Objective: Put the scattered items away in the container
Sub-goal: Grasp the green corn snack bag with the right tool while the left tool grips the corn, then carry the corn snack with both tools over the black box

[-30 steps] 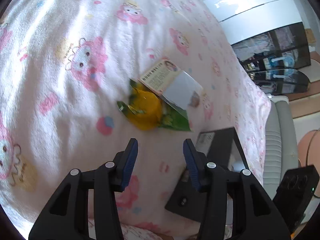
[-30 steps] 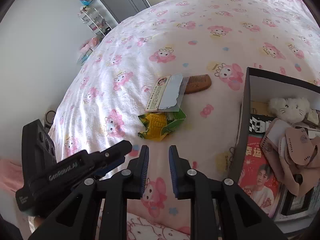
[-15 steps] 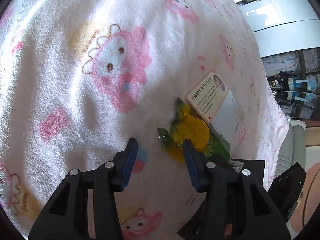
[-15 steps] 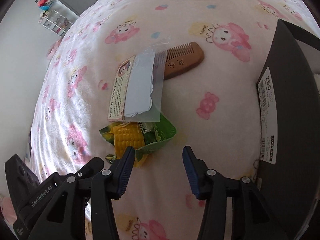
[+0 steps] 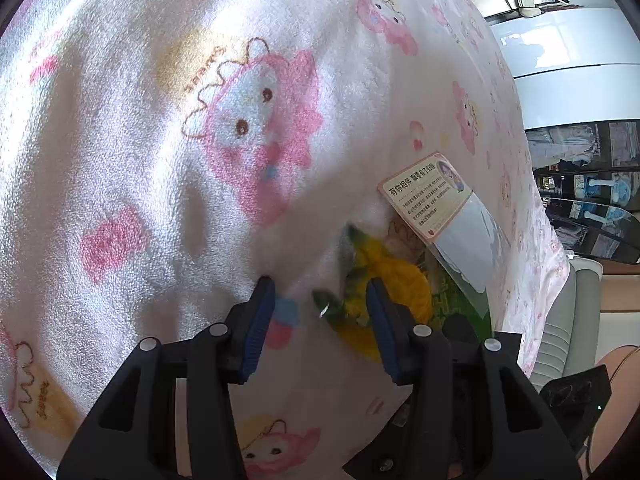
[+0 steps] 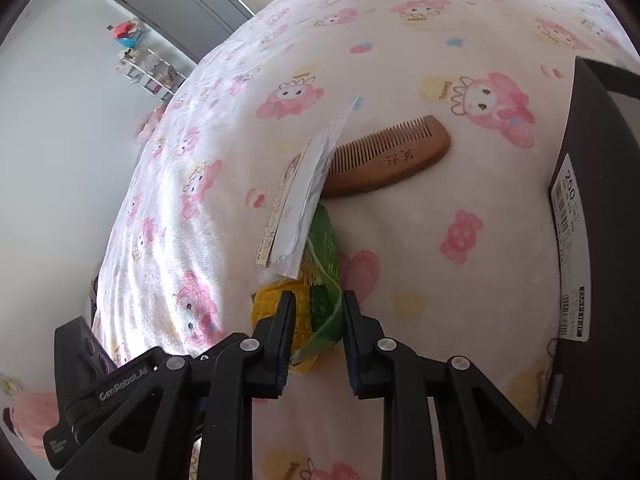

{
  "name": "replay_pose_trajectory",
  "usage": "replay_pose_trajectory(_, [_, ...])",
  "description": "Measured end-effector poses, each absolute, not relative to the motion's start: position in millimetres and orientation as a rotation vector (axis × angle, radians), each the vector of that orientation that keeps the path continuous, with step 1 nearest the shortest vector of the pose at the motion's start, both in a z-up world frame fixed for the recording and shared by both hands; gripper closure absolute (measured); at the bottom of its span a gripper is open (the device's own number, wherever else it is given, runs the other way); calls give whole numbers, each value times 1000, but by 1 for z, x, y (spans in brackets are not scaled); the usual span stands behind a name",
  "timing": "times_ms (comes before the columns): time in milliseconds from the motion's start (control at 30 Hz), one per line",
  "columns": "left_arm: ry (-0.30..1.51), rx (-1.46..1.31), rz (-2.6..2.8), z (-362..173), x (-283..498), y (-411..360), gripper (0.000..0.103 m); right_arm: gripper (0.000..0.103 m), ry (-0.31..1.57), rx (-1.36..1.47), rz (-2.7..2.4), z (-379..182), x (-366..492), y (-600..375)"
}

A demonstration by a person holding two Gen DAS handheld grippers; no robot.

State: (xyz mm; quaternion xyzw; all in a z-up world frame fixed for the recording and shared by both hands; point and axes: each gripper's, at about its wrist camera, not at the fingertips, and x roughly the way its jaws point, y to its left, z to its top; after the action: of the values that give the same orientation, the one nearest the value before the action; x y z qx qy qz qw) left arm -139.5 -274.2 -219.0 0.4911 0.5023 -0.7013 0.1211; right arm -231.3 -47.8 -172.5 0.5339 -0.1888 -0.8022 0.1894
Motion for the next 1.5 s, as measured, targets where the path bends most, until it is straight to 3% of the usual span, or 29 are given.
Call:
replay_pose_trajectory(167, [1369,1469,-2145,-206,-147,-260,54,87,-545,1489,-2229,-155,-205,-30])
replay_pose_trajectory(300, [1572,1437,-2108,-211,-133,-254,49,87,-429,1486,-2280,-152,-183,-27])
replay_pose_trajectory(367, [1588,1472,-2114,-211,-132,-246,47,87,-308,1492,-2345,-149,-173,-34])
replay_pose_trajectory(833, [1457,1477,-2534,-163,-125,-187,42,89,-404,1377,-2377,-102,-151,-2])
replay_pose_trajectory(967, [1258,1483,-2746,-129,-125,-158,43,89,-401,1290,-2433,-68,-138,17])
replay_pose_trajectory(1233, [961,1616,-2960,-68,-126,-68,52,89,-526,1185,-2508,-30,-113,97])
replay_pose_trajectory(1400, [842,1717,-2985,-65,-136,0,60,88,-638,1180,-2593,-34,-101,158])
replay_pose_trajectory(1500, [871,1804,-2927,-77,-141,34,67,89,-757,1202,-2631,-48,-96,193])
